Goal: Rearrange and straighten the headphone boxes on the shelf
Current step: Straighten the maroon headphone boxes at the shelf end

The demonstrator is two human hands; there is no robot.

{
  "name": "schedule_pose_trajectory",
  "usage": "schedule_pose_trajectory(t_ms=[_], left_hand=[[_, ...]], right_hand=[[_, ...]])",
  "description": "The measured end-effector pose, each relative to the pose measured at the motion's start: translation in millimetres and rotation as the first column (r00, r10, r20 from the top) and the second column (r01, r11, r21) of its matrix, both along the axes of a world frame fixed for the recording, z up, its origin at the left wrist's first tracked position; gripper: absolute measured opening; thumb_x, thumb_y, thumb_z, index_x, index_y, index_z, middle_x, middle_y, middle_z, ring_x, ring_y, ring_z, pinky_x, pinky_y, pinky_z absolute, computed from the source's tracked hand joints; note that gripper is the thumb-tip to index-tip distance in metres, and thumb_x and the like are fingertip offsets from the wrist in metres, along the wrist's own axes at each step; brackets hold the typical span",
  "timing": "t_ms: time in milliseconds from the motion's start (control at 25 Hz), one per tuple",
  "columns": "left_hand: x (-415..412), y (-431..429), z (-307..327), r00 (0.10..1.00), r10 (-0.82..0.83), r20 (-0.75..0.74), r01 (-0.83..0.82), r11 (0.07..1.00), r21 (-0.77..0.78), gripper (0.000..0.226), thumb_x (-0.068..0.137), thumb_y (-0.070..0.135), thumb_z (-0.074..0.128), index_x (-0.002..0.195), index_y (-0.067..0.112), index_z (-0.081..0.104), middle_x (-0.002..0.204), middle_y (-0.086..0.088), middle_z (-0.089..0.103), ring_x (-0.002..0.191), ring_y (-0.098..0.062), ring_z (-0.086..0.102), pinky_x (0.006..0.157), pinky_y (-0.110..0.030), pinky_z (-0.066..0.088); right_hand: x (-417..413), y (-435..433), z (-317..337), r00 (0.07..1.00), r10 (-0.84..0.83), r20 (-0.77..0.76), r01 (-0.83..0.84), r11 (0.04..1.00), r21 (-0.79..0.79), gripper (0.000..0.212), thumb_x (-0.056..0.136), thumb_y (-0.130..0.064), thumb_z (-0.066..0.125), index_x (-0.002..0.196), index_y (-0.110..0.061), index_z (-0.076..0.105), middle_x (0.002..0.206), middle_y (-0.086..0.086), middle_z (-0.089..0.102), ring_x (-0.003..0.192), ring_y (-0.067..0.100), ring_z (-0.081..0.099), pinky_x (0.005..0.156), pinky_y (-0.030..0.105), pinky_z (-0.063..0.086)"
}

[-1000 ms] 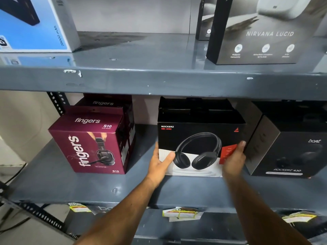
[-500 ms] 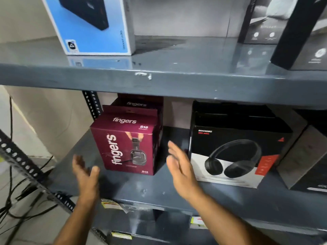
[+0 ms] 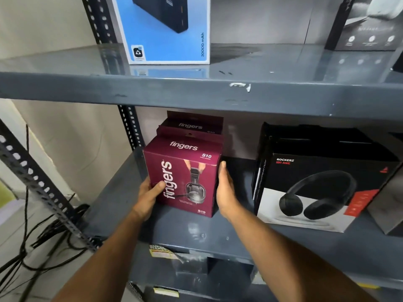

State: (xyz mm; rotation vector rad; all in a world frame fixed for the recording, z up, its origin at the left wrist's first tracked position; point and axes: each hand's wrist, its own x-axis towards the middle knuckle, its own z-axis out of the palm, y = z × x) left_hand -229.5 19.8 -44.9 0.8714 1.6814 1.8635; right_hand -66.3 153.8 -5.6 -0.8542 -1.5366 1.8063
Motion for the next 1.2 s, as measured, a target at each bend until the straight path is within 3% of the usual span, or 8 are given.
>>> schedule_pose_trajectory(t_ms=[120,200,280,400,520,640,920,1200], left_hand=[[-3,1,2,1.000,0.009,0.022,-0.010,1.000,0.017,0.099,0.045,0.069,0.084,0.121,0.014,0.055,0.097,0.016,0.079,0.091,-0.005,0.072,0.078,-0.019,0.058],[-9,1,7,1.000,0.023,0.020,-0.024,0.999,0.032,0.110,0.050,0.072,0.080,0.133,0.009,0.045,0.103,0.018,0.077,0.096,-0.002,0.071,0.081,-0.019,0.057],[-17,4,9,0.998,-0.026,0.057,0.025,1.000,0.017,0.111,0.052,0.075,0.076,0.135,0.008,0.045,0.104,0.016,0.077,0.098,-0.002,0.071,0.083,-0.020,0.057],[-17,10,9,0.986,-0.081,0.144,0.079,0.997,0.023,0.104,0.037,0.079,0.078,0.119,0.019,0.055,0.093,0.015,0.080,0.088,-0.002,0.074,0.075,-0.020,0.059],[-6,12,4,0.990,-0.036,0.139,0.033,0.999,0.027,0.096,0.036,0.077,0.080,0.111,0.022,0.058,0.087,0.017,0.080,0.084,0.000,0.074,0.073,-0.018,0.059],[4,11,4,0.991,-0.008,0.133,0.004,1.000,0.028,0.096,0.036,0.078,0.079,0.112,0.022,0.059,0.086,0.019,0.079,0.083,0.001,0.074,0.072,-0.016,0.058],[10,11,7,0.989,0.030,0.142,-0.034,0.999,0.022,0.095,0.036,0.076,0.080,0.110,0.020,0.061,0.084,0.017,0.080,0.081,-0.001,0.075,0.072,-0.017,0.059],[14,13,8,0.987,0.057,0.147,-0.062,0.998,0.030,0.095,0.040,0.075,0.081,0.113,0.018,0.061,0.087,0.014,0.080,0.084,-0.002,0.075,0.072,-0.019,0.059]], right_hand=[[1,-4,8,0.998,-0.060,-0.029,0.060,0.998,0.006,0.073,0.078,-0.079,0.033,0.127,-0.031,0.058,0.128,-0.004,0.063,0.125,0.017,0.055,0.105,0.036,0.042],[1,-2,4,0.993,-0.117,-0.021,0.117,0.993,0.015,0.065,0.089,-0.065,0.030,0.139,-0.027,0.048,0.140,-0.003,0.054,0.133,0.016,0.047,0.108,0.032,0.036],[-1,-3,3,0.990,-0.139,-0.020,0.139,0.990,0.013,0.080,0.080,-0.073,0.031,0.143,-0.027,0.043,0.147,-0.002,0.048,0.136,0.016,0.043,0.113,0.035,0.033],[-8,-3,-6,0.993,-0.113,-0.021,0.112,0.993,-0.037,0.099,0.060,-0.094,0.036,0.135,-0.031,0.054,0.137,0.001,0.061,0.128,0.019,0.054,0.111,0.047,0.040],[-12,-2,-7,0.991,-0.128,-0.030,0.124,0.986,-0.109,0.100,0.058,-0.092,0.036,0.130,-0.026,0.060,0.127,0.005,0.068,0.120,0.021,0.061,0.107,0.048,0.044],[-15,3,-9,0.983,-0.182,-0.028,0.177,0.976,-0.126,0.105,0.057,-0.095,0.036,0.130,-0.024,0.060,0.132,0.005,0.065,0.126,0.022,0.057,0.111,0.048,0.040],[-13,3,-16,0.951,-0.305,0.045,0.305,0.952,-0.009,0.097,0.062,-0.093,0.030,0.114,-0.022,0.070,0.114,0.005,0.074,0.110,0.023,0.066,0.101,0.048,0.049],[-7,8,-10,0.959,-0.283,0.016,0.283,0.959,-0.024,0.067,0.090,-0.066,0.034,0.122,-0.017,0.065,0.117,0.010,0.071,0.112,0.026,0.065,0.101,0.045,0.048]])
